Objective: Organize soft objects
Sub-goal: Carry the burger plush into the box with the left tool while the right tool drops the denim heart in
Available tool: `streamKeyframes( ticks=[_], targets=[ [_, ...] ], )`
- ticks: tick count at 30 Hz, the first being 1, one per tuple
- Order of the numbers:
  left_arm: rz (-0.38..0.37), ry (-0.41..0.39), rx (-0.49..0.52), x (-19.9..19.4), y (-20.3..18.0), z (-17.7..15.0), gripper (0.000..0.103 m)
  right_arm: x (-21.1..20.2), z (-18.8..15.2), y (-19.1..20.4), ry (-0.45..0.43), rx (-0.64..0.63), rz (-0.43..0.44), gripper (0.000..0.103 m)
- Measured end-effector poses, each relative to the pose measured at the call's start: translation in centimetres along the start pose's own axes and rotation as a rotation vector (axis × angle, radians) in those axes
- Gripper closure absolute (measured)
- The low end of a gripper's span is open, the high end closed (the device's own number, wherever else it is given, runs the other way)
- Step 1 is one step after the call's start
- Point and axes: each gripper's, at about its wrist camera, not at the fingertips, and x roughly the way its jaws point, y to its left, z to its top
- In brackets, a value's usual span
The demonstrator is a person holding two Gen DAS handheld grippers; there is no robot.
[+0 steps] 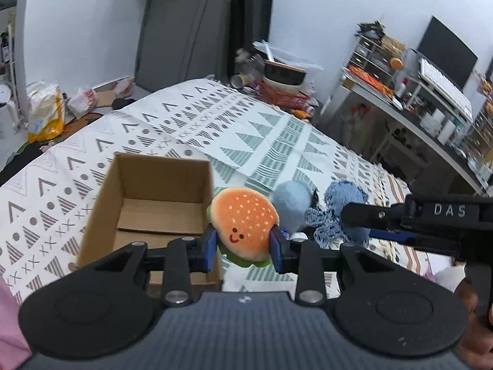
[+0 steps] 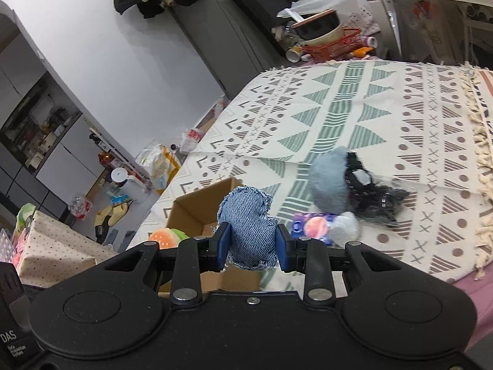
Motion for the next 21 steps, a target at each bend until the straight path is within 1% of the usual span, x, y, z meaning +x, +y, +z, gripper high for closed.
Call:
streamKeyframes(
  ticks=[3,6,8,11,14,18,21],
  targets=[
    [0.011,-0.013,-0.017,-0.5,1.1,0.6,0.069,0.8,-0.3,0.9,0.005,-0.008,0.010,0.072],
    [0.053,0.014,-0.026,-0.1,2.3,0.9,0.069,1.7,-0.6,1.8,0.016,-0.015,0.021,0.072],
    [0.064,0.028,-0.052,0.2,3.3,0.9,0.069,2.4,-0.7,2.3,0.021,-0.020,0.025,0.072],
    [0.097,0.035,-0.054,0.5,4.1,1.0,0.069,3.2,-0.9,3.1,0.027,-0.031,0.030,0.072],
    [0.088,0.051,-0.083,0.8,5.2,1.3,0.069,4.1,-1.1,3.9,0.037,-0.043,0.031,0.072],
    [0.123,0.058,-0.094,1.3,6.5,1.3,0.069,5.5,-1.4,4.7,0.053,-0.048,0.043,0.072],
    [0.132,0.086,-0.122,2.0,7.7,1.3,0.069,6.6,-1.8,5.4,0.065,-0.057,0.055,0.072]
  ],
)
